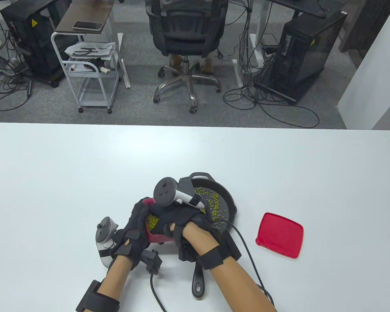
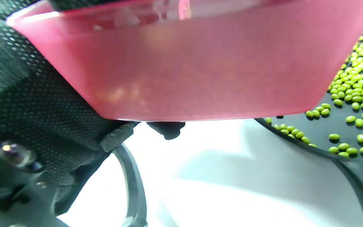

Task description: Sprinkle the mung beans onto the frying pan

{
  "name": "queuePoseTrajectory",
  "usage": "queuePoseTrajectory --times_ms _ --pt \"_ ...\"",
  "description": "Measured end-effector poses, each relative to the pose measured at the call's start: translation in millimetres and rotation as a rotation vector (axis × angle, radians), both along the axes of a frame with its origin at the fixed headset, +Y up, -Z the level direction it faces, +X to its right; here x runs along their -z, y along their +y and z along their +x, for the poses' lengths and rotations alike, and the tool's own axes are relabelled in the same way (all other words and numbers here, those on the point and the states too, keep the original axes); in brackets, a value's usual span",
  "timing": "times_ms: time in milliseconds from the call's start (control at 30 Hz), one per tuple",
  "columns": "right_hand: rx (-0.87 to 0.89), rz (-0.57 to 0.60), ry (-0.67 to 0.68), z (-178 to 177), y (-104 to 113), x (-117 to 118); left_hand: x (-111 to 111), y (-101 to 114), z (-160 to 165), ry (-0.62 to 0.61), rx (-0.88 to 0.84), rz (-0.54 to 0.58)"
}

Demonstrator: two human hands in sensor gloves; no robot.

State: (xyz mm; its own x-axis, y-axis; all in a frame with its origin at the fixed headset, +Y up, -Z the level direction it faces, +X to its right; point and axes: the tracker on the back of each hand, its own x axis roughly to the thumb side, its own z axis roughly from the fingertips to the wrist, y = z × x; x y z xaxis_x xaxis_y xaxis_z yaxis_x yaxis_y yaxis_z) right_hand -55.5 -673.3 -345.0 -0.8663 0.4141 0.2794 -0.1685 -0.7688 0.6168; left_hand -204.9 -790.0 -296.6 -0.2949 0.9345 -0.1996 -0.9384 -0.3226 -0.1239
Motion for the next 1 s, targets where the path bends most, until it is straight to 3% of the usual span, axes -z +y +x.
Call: queuePoseTrajectory --times_ms 433,733,1000 --pt "0.067 0.2 -0.041 -4 1 -1 2 -3 2 -0.009 -0.027 -0.004" --pt "0.168 0.181 -0.105 10 18 9 4 -3 -3 -0.022 -0.055 -0.021" --pt "0.274 0.196 -0.21 46 41 23 5 -4 -8 -0.007 -0.049 -0.025"
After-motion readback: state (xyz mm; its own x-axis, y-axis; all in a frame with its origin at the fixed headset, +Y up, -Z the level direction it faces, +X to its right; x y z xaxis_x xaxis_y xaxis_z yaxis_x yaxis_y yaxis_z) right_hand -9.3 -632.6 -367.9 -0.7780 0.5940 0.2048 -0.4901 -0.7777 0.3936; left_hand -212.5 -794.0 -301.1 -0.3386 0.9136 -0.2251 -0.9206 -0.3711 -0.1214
